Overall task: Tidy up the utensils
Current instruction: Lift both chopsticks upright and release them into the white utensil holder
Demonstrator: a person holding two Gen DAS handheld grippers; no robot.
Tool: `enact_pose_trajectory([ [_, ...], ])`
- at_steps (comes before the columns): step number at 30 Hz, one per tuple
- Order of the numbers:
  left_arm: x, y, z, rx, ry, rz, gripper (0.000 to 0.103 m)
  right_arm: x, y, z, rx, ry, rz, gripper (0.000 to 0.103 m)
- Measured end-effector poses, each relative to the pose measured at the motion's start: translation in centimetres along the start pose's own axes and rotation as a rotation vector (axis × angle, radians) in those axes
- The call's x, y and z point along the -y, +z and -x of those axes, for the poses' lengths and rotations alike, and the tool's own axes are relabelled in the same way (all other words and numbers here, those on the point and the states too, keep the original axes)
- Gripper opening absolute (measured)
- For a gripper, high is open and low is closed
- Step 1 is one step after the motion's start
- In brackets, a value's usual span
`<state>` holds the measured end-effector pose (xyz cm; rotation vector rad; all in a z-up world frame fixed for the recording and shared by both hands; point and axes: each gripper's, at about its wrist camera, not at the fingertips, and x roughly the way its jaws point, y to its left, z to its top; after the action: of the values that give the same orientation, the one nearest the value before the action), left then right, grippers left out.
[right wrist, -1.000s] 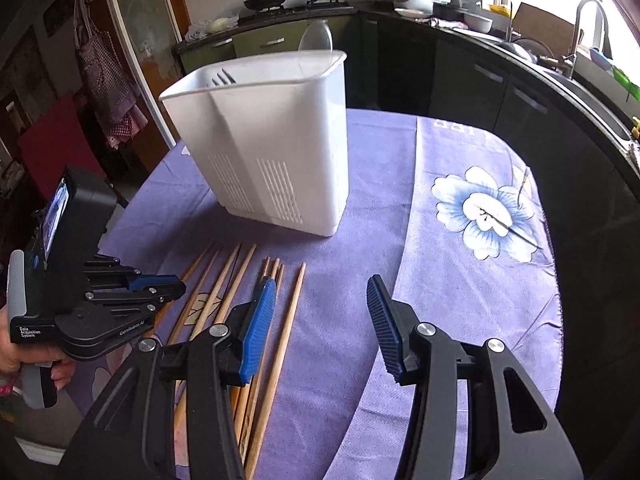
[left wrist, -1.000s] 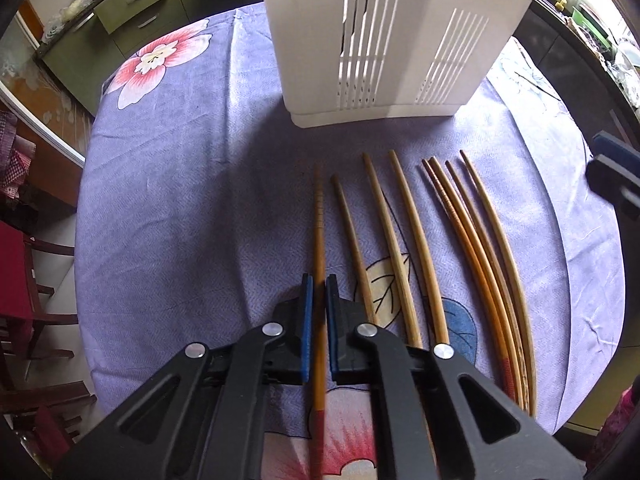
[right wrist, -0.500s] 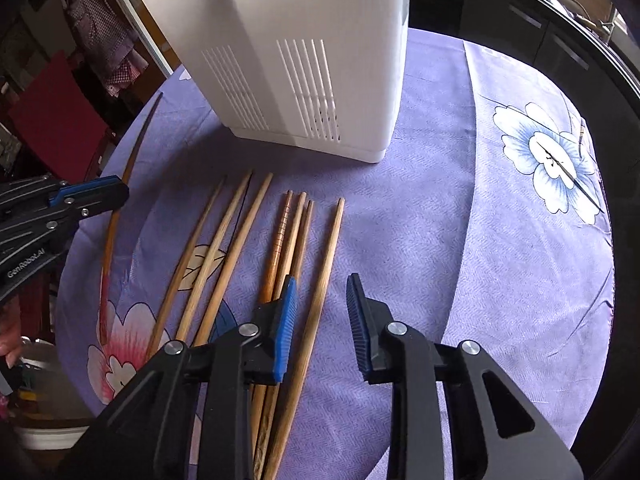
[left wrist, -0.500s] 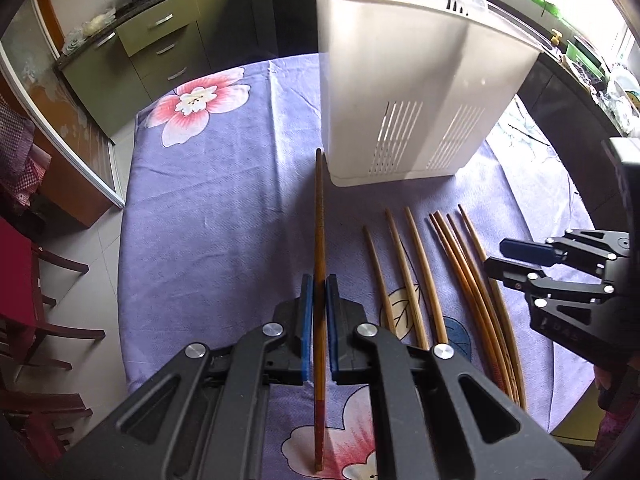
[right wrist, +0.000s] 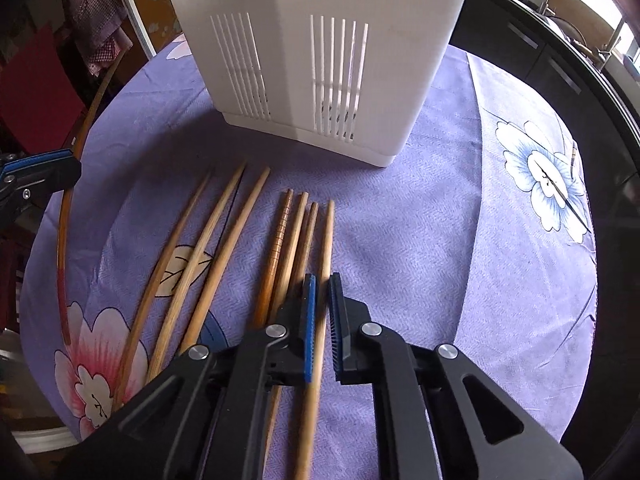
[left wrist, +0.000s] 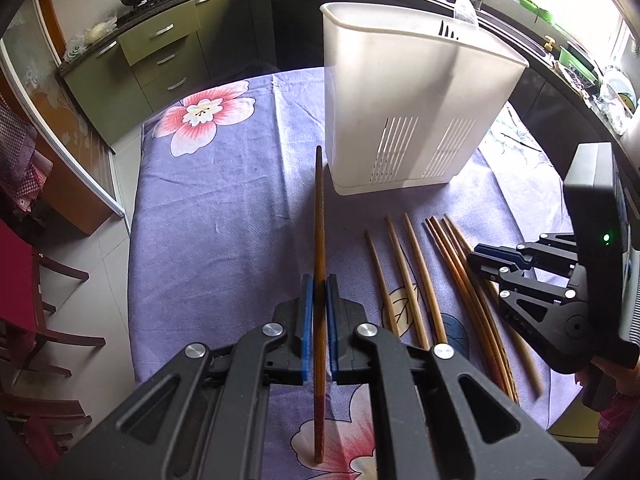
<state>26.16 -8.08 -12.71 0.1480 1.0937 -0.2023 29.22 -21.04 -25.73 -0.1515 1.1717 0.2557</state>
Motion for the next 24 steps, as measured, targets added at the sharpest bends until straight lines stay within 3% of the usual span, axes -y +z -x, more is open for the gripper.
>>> enact_pose_trajectory([
  [5,-0.1,-0.2,0.7,0.014,0.002,-0.005,0.006,0.6,0.0,2.2,0.06,0.034,-0.024,0.007],
  [15,-0.2,-0.2,3.2,0.076,-0.001,-0.016,0.006,2.4,-1.0,11.2,0.259,0.087,-0.05,0.007],
  [24,0.0,-0.2,5.4,0.12,-0.01,-0.03,0.006,4.2,-3.7,15.6,0.324,0.105,-0.058,0.007],
])
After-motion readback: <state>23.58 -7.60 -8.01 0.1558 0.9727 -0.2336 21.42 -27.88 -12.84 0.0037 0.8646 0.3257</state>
